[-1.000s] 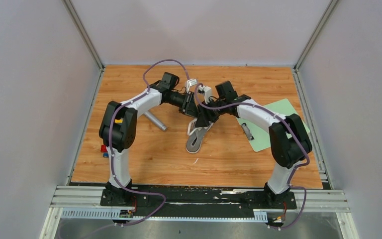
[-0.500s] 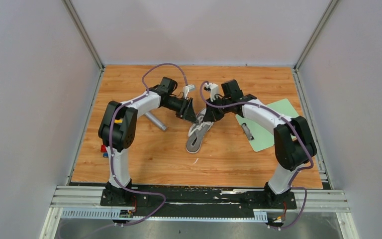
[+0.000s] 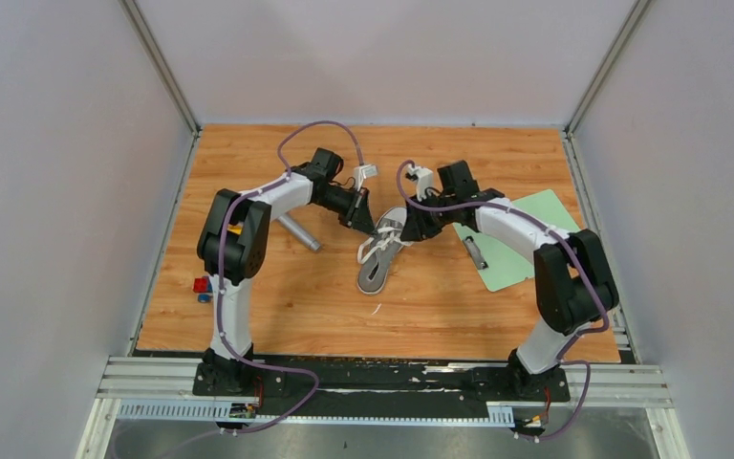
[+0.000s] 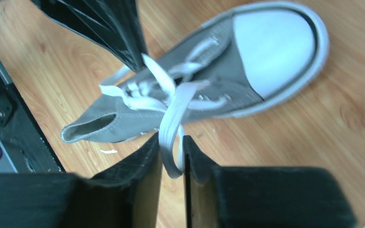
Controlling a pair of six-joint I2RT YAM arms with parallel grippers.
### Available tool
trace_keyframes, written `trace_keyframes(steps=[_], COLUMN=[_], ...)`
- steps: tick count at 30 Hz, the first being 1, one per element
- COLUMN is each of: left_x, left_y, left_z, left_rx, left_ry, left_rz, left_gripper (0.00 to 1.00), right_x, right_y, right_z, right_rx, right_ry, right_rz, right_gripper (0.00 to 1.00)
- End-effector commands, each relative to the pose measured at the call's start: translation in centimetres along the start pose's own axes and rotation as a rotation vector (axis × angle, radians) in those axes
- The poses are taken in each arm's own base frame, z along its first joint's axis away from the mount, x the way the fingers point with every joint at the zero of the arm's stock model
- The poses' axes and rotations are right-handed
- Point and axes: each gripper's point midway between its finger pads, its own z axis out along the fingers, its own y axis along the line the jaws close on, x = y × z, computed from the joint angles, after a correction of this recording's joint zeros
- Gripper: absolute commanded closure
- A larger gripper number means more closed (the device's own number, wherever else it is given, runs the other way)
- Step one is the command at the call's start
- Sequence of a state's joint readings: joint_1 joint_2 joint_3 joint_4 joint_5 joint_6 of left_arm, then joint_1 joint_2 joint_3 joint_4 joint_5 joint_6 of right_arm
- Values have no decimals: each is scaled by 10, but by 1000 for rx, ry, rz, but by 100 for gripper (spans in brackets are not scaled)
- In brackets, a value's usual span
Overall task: Tie the shoes
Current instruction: Wrap the shoelace around the shoelace.
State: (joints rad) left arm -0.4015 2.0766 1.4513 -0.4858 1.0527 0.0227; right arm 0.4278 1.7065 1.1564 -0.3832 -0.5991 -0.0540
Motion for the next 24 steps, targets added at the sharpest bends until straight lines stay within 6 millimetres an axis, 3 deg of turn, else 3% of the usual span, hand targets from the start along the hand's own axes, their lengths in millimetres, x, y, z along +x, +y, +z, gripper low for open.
trace_keyframes(steps=[1, 4, 6, 8, 10, 12, 13, 14, 15, 16, 17, 24], left_x=[-26, -37, -37, -35, -35, -39, -42, -47, -49, -55, -55, -48], left_y=[-15, -25, -31, -33, -35, -36, -43, -41, -49, -49, -52, -41], left_z=[-17, -31, -38, -43, -48, -51, -54, -53, -56, -56, -57, -60], left_rx=[-61, -79, -71, -65, -44, 2, 55, 88, 159, 195, 236, 210], left_ry=[-24, -50, -61, -74, -100, -138, -149, -181, -176, -204, -191, -200], left_rz=[93, 4, -65, -129, -184, -257, -356, -348, -463, -420, -489, -567], left_gripper=[100, 100, 100, 100, 100, 100, 100, 100, 100, 100, 100, 100], right_x=[2, 5, -4, -26, -50, -68, -71, -72, -71, -69, -68, -38], right_y=[-21, -45, -48, -34, -4, 25, 40, 51, 62, 71, 80, 131], right_z=[-30, -56, -69, -78, -80, -73, -65, -58, -48, -40, -32, 8], right_rx=[84, 146, 162, 120, 13, -52, -83, -103, -120, -133, -150, -251], right_ry=[-67, -109, -134, -176, -210, -216, -205, -193, -175, -163, -152, -44], right_rz=[66, 128, 85, -11, -144, -301, -379, -443, -506, -563, -609, -845], right_gripper=[72, 62, 61, 61, 65, 67, 67, 67, 66, 66, 66, 66])
